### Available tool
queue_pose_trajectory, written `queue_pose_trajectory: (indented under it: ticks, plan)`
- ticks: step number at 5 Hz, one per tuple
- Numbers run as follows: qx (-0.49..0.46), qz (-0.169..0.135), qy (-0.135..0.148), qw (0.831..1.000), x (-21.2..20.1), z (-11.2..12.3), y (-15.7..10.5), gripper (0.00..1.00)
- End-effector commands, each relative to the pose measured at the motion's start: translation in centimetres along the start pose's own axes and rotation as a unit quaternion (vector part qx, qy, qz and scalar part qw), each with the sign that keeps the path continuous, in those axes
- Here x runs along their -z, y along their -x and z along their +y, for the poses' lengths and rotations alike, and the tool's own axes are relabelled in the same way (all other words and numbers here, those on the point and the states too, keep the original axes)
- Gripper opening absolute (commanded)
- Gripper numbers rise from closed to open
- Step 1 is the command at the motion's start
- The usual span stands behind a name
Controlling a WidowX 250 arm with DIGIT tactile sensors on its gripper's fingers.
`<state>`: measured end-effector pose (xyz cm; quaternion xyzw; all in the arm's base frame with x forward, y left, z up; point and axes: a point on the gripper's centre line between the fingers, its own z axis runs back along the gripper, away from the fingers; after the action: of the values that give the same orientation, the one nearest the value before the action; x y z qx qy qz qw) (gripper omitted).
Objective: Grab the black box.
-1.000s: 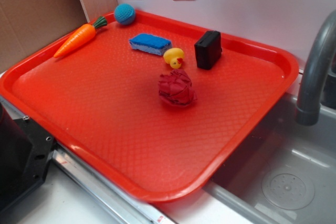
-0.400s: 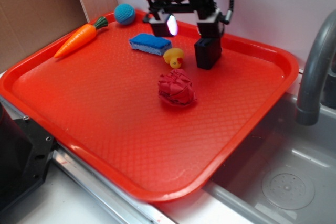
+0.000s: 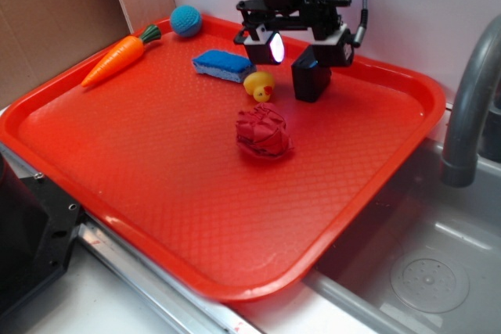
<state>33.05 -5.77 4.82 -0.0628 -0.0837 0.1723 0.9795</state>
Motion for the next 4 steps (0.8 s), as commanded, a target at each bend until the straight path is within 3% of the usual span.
queue_pose_trajectory:
  ticks: [1, 2, 3, 4]
  plan:
    - [0.017, -0.013, 0.017, 1.000, -0.2, -1.3, -1.4, 1.00]
    - [0.020, 0.002, 0.006, 1.000, 1.1, -1.0, -1.2, 1.00]
    - [0.010, 0.008, 0.017, 1.000, 0.4, -0.5, -0.5, 0.00]
    - [0.010, -0.018, 0.029, 0.999, -2.6, 0.0, 0.5, 0.00]
